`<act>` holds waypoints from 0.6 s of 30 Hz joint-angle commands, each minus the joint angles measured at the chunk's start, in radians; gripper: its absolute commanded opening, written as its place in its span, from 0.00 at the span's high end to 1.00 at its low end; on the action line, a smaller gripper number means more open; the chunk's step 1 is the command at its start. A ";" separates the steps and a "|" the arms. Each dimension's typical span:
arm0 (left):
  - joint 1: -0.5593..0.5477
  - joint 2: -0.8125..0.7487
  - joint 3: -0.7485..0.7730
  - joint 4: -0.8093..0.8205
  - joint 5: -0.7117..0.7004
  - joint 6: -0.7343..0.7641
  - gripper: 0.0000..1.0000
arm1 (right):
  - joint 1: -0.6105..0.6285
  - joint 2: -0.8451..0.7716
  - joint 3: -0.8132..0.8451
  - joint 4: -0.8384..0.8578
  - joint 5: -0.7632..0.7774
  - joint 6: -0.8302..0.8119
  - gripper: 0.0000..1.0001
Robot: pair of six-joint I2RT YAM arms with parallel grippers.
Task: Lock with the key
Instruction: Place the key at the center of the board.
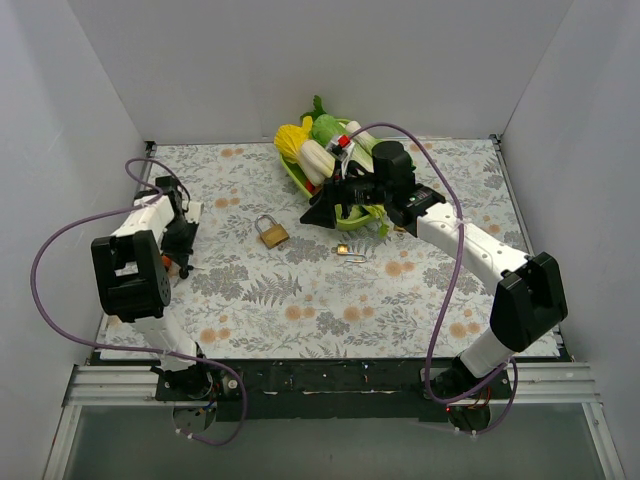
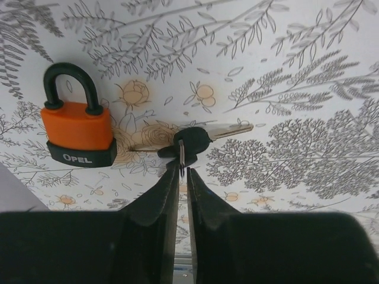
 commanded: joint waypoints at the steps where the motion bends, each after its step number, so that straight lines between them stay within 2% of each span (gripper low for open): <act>1: 0.007 -0.002 0.088 0.004 0.032 -0.007 0.83 | 0.000 -0.039 -0.004 -0.027 0.028 -0.038 0.19; 2: 0.005 -0.004 0.097 0.001 0.043 -0.003 0.77 | 0.000 -0.034 -0.002 -0.037 0.042 -0.041 0.19; 3: 0.007 -0.004 0.105 -0.006 0.050 -0.006 0.65 | 0.002 -0.026 0.004 -0.043 0.068 -0.052 0.20; 5: 0.005 -0.004 0.137 -0.017 0.069 -0.010 0.54 | 0.005 -0.011 0.019 -0.090 0.092 -0.069 0.24; 6: 0.005 -0.002 0.148 -0.034 0.069 -0.013 0.45 | 0.011 0.010 0.031 -0.110 0.124 -0.083 0.24; 9: 0.007 0.013 0.227 -0.100 0.122 -0.039 0.38 | 0.026 0.058 0.097 -0.184 0.184 -0.119 0.26; 10: 0.005 0.012 0.247 -0.114 0.148 -0.058 0.26 | 0.031 0.070 0.131 -0.195 0.198 -0.124 0.26; 12: 0.005 0.000 0.316 -0.146 0.181 -0.089 0.22 | 0.047 0.105 0.157 -0.216 0.240 -0.129 0.27; 14: 0.007 -0.013 0.381 -0.157 0.228 -0.141 0.07 | 0.077 0.148 0.198 -0.227 0.263 -0.141 0.27; 15: 0.005 -0.032 0.399 -0.158 0.254 -0.152 0.03 | 0.090 0.167 0.214 -0.242 0.308 -0.149 0.28; 18: 0.005 -0.065 0.479 -0.137 0.285 -0.220 0.02 | 0.144 0.239 0.281 -0.290 0.451 -0.187 0.34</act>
